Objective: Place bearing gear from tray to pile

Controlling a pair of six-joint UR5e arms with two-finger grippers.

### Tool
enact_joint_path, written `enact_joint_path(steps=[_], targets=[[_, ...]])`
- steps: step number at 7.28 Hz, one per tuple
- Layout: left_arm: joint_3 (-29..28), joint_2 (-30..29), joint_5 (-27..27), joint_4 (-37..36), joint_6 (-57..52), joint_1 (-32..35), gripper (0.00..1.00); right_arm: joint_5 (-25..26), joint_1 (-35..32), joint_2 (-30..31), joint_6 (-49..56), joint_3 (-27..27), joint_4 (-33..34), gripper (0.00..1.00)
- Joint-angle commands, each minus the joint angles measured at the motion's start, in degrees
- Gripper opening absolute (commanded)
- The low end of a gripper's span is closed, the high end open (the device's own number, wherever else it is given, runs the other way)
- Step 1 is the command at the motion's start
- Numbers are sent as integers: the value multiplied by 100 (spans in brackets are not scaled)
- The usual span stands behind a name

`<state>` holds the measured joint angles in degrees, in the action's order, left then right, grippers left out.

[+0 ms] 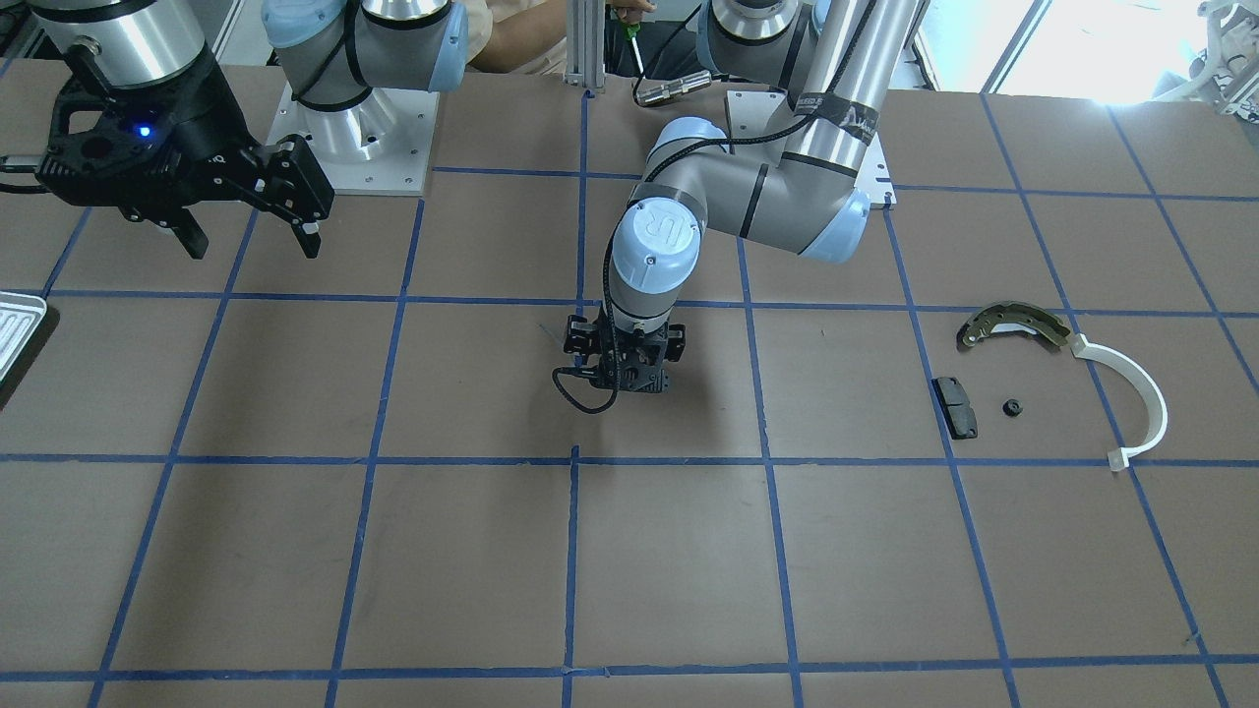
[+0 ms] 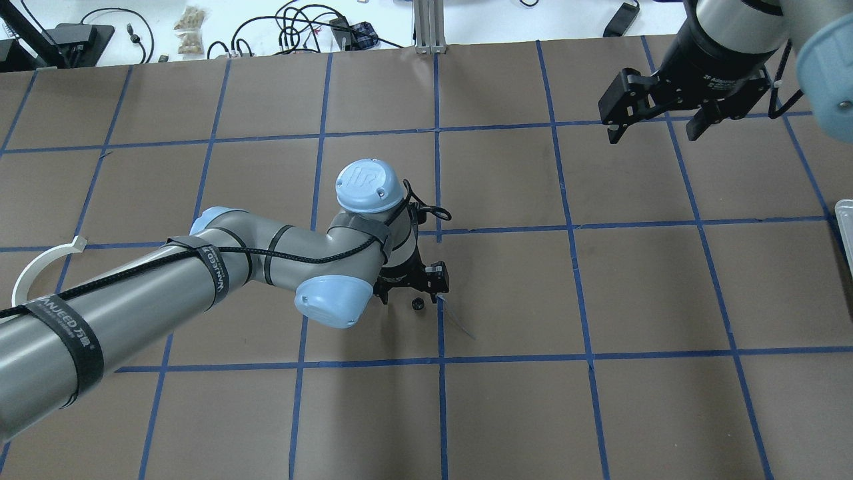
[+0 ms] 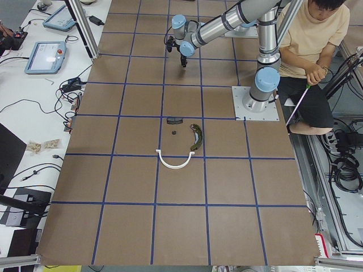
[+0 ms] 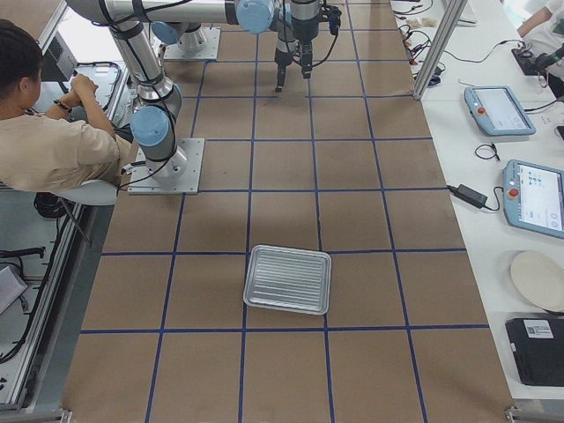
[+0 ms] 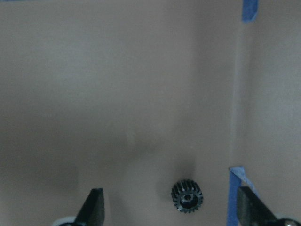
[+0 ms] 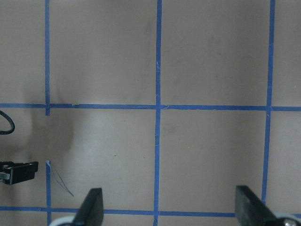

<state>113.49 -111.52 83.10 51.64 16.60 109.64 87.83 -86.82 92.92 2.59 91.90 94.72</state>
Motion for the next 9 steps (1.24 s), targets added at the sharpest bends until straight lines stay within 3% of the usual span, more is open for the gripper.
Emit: enact_joint_path(steps=[1, 2, 3, 6, 7, 9], targets=[[6, -28, -13, -5, 1, 14, 62, -29, -107, -54, -468, -49, 37, 100], [6, -37, -40, 13, 1, 23, 20, 15, -177, -159, -453, -101, 212, 100], [6, -46, -40, 30, 1, 31, 0, 137, -195, -195, -392, -189, 126, 100], [-151, 7, 30, 74, -60, -56, 0, 200, -204, -195, -287, -102, 143, 100], [-335, 33, 292, 205, -147, -248, 0, 191, -196, -186, -277, -102, 152, 100], [-1193, 200, 556, 1666, -1538, -1360, 0, 191, -204, -177, -286, -93, 178, 100]])
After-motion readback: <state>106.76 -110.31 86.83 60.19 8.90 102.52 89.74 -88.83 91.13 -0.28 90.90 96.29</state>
